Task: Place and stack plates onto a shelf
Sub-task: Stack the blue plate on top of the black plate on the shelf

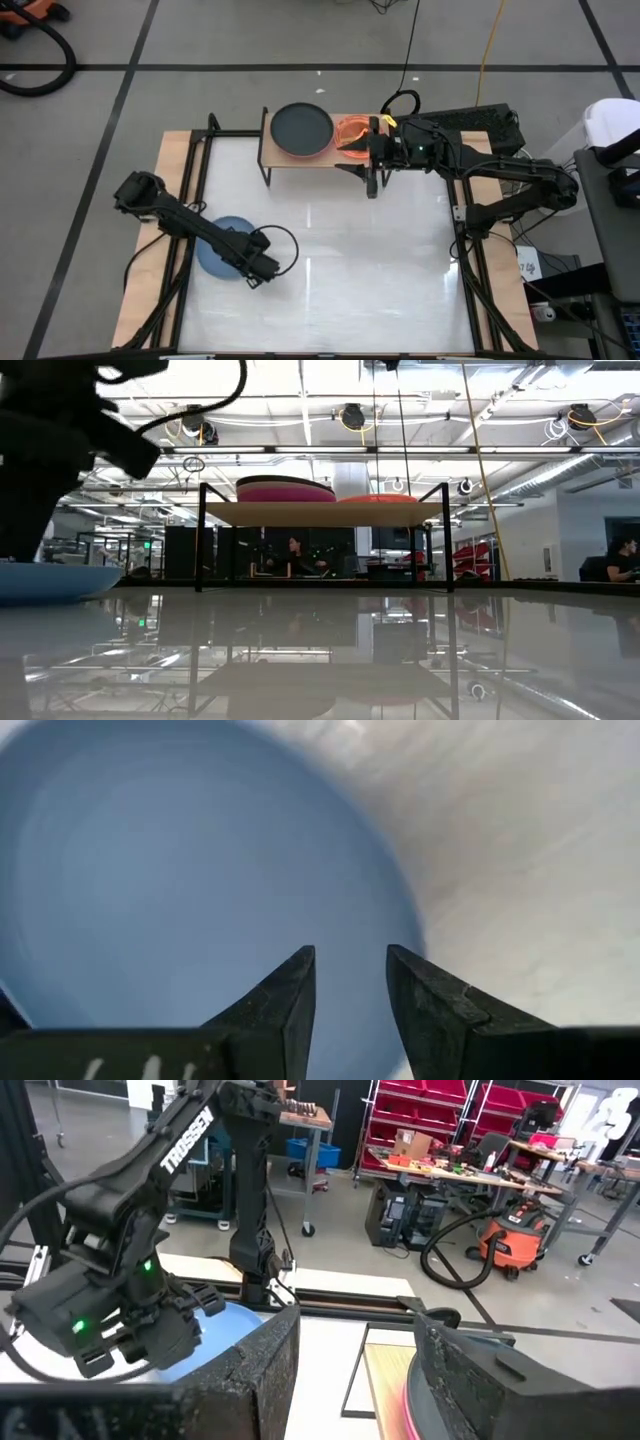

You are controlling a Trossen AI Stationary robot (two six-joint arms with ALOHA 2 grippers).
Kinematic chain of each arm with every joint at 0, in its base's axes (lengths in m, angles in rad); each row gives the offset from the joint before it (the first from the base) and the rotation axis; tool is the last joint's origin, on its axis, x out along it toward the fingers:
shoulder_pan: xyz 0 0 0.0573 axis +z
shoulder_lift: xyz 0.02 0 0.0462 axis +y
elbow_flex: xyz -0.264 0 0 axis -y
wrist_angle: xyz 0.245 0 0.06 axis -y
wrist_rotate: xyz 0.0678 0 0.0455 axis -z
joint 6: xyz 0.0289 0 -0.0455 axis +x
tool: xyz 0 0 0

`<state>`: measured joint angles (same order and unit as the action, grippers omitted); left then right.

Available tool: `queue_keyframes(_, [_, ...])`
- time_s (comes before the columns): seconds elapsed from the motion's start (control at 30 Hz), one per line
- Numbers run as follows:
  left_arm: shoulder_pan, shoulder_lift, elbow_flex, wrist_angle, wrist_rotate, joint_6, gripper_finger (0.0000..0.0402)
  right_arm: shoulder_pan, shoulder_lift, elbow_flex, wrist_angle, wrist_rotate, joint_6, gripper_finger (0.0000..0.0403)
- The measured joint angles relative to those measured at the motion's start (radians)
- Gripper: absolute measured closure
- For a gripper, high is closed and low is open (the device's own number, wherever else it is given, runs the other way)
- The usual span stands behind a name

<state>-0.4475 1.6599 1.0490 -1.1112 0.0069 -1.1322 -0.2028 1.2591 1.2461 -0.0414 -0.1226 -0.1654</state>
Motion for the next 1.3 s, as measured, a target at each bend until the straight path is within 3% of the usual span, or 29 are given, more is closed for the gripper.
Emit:
queue_keyframes(0.3, [-0.047,-0.059,0.075,0.044,-0.083,-0.015,0.0271,0.0,0.0,0.0,-0.001,0.0,0.014,0.0222])
queue_keyframes(0.6, [-0.054,0.035,0.025,0.061,-0.067,-0.047,0.0271,0.0,0.0,0.0,-0.003,0.0,0.014,0.0222])
queue_keyframes(1.03, [-0.024,0.155,0.024,0.066,-0.068,0.123,0.0272,0.0,0.0,0.0,-0.011,0.0,0.015,0.0222])
queue_keyframes(1.13, [-0.02,0.164,0.026,0.061,-0.072,0.188,0.0297,0.0,0.0,0.0,-0.019,0.0,0.014,0.0222])
queue_keyframes(1.3, [-0.011,0.141,0.038,0.033,-0.117,0.233,0.038,0.0,0.0,0.0,-0.019,0.0,0.005,0.0222])
